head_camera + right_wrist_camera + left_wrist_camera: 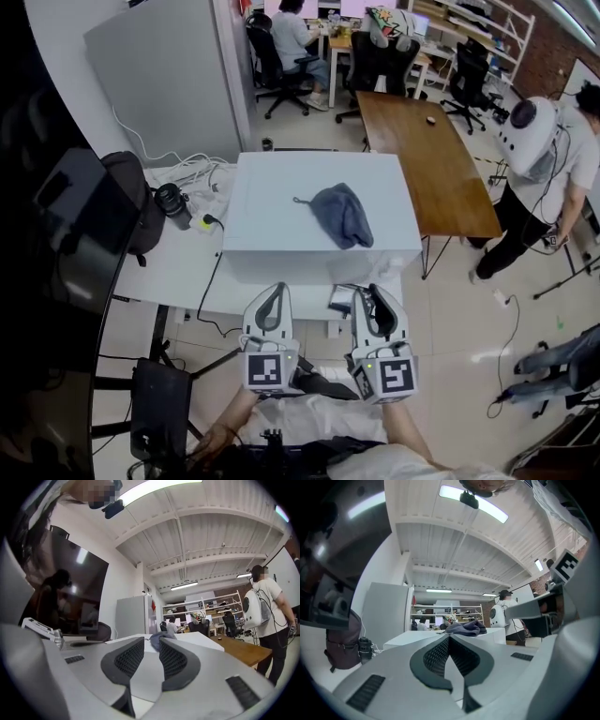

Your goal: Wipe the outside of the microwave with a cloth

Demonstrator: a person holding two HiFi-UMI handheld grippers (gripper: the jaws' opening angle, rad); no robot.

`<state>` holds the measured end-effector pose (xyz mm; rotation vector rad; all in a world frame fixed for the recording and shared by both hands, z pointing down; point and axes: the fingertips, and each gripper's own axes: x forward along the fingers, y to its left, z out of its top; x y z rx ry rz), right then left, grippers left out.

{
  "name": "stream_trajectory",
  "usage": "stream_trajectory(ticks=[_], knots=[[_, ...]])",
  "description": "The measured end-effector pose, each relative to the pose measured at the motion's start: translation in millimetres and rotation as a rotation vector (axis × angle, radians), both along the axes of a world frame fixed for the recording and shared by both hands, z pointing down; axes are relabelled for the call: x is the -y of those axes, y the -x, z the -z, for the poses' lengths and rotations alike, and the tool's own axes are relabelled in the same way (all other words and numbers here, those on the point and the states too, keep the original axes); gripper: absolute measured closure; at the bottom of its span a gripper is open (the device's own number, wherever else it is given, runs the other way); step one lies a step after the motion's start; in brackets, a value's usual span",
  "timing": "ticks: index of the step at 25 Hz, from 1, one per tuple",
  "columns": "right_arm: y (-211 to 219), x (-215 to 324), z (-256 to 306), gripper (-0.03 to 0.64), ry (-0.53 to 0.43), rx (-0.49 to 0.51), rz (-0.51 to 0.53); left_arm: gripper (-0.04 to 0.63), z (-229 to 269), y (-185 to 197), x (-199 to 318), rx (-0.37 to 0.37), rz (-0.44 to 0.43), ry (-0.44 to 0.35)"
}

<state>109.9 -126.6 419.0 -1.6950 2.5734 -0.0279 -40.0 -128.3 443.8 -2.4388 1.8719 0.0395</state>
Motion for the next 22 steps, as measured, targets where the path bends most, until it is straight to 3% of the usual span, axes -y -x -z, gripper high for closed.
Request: stream_trajectory(ticks=[4, 7, 12, 22], knots=[[16, -10, -19, 0.538, -0.025, 0.014, 0.008, 0.594, -2, -13, -8, 0.014, -0.008, -0.011], [26, -5, -23, 0.601, -0.047, 0.001, 0.01, 0.594, 0, -21, -12, 0.026, -0.021, -0.02], [34, -4, -30, 0.611, -0.014, 0.005, 0.036, 0.594, 4, -27, -17, 0.027, -0.025, -0.022], [41, -3, -25, 0.611, -0.062, -0.045, 0.05, 0.594, 8, -21, -17, 0.026, -0.01, -0.035]])
